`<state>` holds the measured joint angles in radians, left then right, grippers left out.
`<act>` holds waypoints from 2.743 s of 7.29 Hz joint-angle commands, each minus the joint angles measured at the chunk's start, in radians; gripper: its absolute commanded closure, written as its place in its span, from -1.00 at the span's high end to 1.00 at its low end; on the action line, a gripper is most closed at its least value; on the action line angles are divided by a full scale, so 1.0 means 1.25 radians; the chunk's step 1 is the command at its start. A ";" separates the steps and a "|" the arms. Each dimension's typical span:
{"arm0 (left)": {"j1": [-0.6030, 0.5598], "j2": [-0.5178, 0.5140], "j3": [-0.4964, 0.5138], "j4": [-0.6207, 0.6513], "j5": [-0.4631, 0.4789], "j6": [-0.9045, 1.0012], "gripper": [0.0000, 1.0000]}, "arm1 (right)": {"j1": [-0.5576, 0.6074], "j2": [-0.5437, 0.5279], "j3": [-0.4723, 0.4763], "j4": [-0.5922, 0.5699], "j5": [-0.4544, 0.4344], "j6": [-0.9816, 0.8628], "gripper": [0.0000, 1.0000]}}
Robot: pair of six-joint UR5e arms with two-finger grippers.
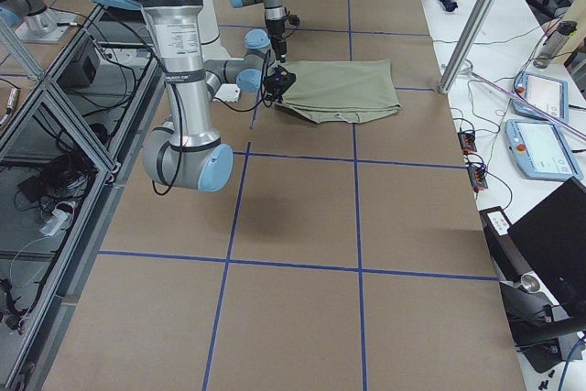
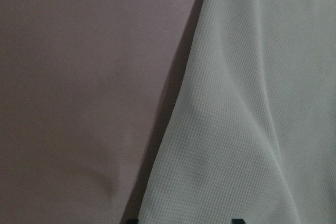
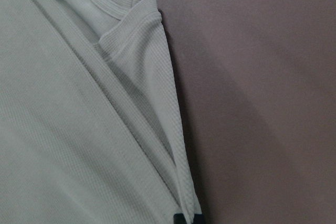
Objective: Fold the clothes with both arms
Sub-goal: 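Move the left gripper to the other near corner while right gripper holds, then grasp the near shirt edge with both grippers and lift it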
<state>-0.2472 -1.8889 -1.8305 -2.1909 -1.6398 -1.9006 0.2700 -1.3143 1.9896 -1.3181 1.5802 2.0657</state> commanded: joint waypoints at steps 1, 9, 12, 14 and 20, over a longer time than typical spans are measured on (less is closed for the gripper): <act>0.011 0.000 0.003 0.000 0.000 -0.001 0.17 | 0.000 0.000 0.001 0.000 0.000 0.000 -1.00; 0.022 0.109 -0.141 0.000 -0.002 -0.001 -1.00 | -0.029 -0.046 0.087 -0.001 0.004 0.007 -1.00; 0.033 0.111 -0.209 0.000 -0.005 -0.042 -1.00 | -0.082 -0.070 0.175 -0.001 0.001 0.062 -1.00; -0.030 0.091 -0.224 0.012 -0.007 -0.026 -1.00 | -0.014 -0.073 0.174 -0.002 0.002 0.048 -1.00; -0.306 -0.144 0.094 0.019 -0.016 0.146 -1.00 | 0.334 0.249 -0.261 0.005 0.142 -0.170 -1.00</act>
<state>-0.5976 -2.0227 -1.8068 -2.1474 -1.6609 -1.7451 0.6276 -1.0937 1.8002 -1.3165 1.7260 1.8944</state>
